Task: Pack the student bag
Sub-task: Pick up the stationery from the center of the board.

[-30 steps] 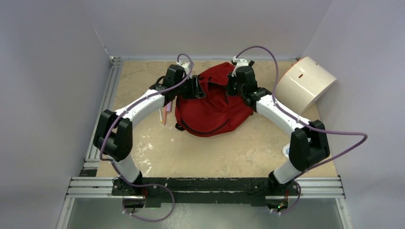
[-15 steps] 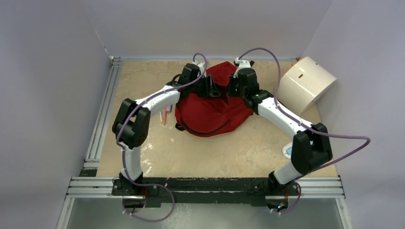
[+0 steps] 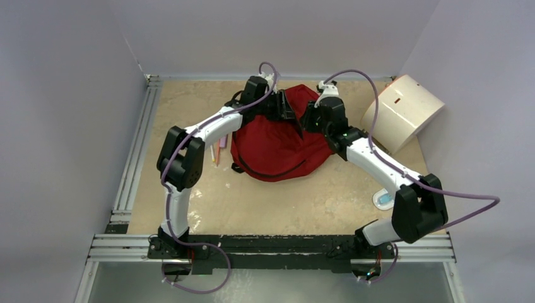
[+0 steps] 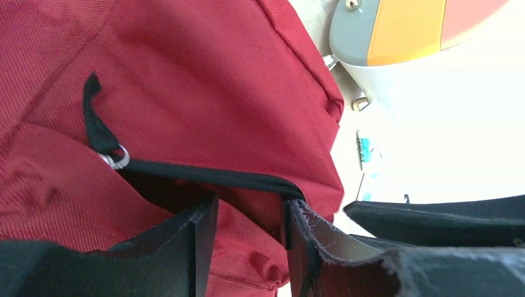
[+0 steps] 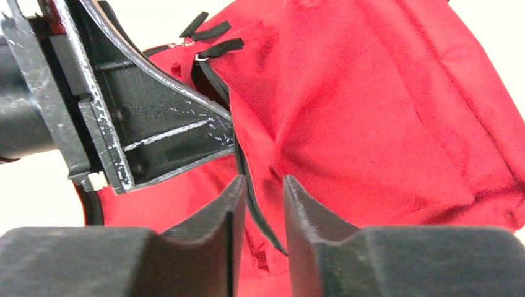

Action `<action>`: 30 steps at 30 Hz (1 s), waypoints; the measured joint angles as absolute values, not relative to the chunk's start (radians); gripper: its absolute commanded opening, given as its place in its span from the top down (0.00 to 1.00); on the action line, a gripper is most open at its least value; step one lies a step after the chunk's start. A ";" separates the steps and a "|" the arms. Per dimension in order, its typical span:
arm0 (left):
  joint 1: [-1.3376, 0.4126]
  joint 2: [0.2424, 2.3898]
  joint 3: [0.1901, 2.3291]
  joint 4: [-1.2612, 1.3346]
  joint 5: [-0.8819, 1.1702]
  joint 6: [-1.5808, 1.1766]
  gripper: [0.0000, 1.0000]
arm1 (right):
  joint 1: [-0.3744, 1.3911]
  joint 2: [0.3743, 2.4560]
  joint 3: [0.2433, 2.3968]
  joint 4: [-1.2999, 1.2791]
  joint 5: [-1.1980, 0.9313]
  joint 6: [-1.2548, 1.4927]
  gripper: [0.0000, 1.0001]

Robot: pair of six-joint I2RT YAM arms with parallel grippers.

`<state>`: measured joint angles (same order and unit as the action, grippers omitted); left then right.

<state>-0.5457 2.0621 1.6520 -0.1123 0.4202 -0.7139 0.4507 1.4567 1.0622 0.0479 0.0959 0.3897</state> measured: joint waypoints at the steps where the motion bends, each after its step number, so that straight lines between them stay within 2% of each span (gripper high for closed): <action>1: -0.546 2.062 1.652 -0.113 0.420 -0.714 0.60 | 0.451 1.446 1.055 0.050 0.107 0.397 0.57; 5: -0.544 2.063 1.652 -0.113 0.423 -0.714 0.60 | 0.448 1.382 1.022 0.051 0.208 0.456 0.36; 12: -0.544 2.063 1.652 -0.122 0.437 -0.699 0.59 | 0.358 1.261 0.933 -0.015 0.463 0.651 0.10; 19: -0.544 2.065 1.652 -0.147 0.448 -0.687 0.60 | 0.236 1.105 0.807 -0.105 0.668 0.784 0.11; 25: -0.544 2.076 1.666 -0.172 0.467 -0.683 0.60 | 0.031 1.019 0.717 -0.111 0.689 0.799 0.11; 30: -0.544 2.088 1.689 -0.205 0.479 -0.662 0.60 | -0.089 1.039 0.688 -0.095 0.674 0.781 0.12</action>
<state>-0.5438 2.0880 1.6890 -0.2054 0.4793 -0.6624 -0.0891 1.0389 0.6880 -0.0952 0.6739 0.7807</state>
